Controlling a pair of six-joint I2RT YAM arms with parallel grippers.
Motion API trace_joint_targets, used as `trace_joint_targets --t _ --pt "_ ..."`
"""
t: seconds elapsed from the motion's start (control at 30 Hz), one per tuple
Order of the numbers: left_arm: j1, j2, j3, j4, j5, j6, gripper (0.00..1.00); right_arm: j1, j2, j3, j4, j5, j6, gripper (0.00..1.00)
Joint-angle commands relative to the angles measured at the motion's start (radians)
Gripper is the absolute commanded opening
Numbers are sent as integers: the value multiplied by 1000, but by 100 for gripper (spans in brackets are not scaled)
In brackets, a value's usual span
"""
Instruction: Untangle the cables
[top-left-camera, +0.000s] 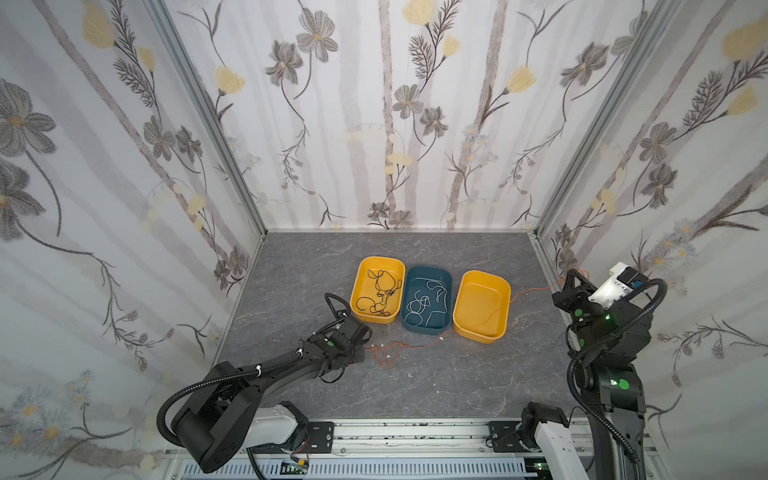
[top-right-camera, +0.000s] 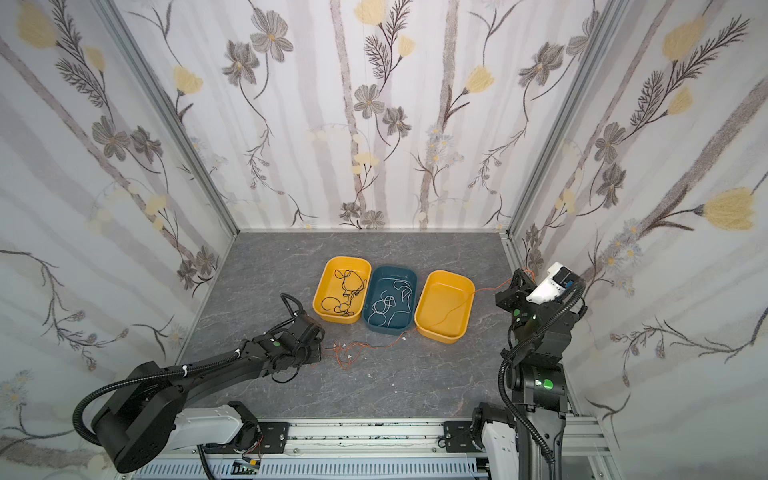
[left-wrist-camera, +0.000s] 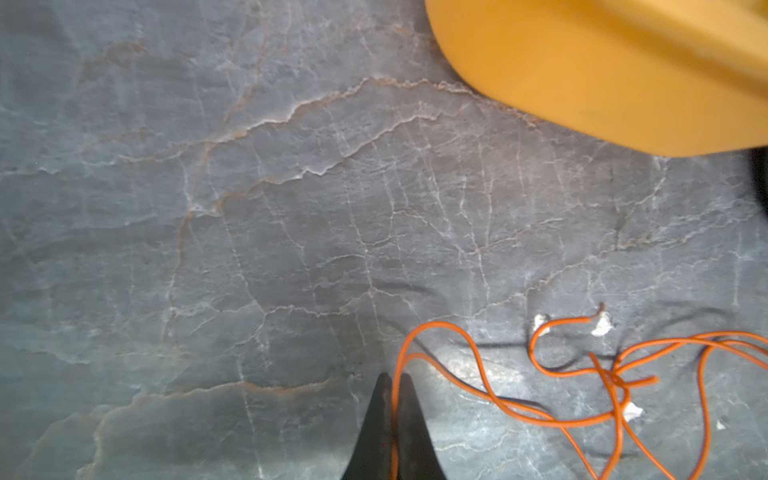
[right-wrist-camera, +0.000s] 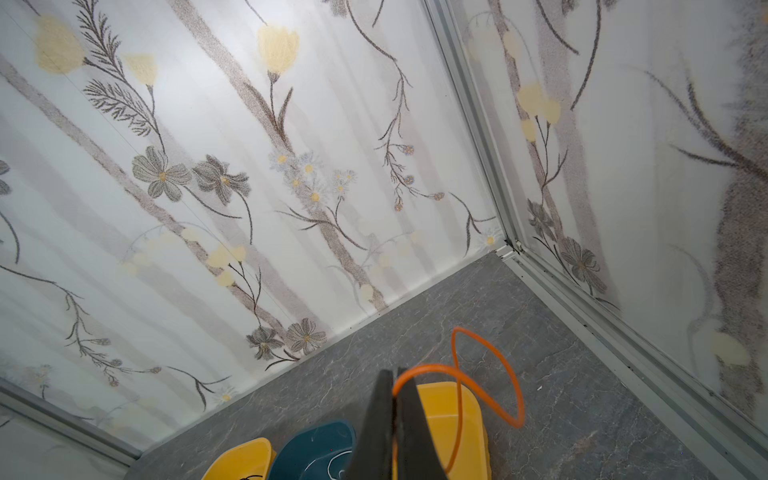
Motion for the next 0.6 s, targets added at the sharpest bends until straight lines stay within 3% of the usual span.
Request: trace_joint_targets --t 0.0,0.23,0.4,0.57 --pt "3 -10 14 -25 -8 -14 9 -4 15 -17 70 -133 28 0" --pt "3 -107 56 -57 59 9 46 1 0 -115 171 -386 107 0" --pt "0 -188 98 -13 191 111 58 26 -18 -139 190 -516 128 0" --pt "-56 -216 97 211 344 220 72 76 -56 -137 212 -594 157 0"
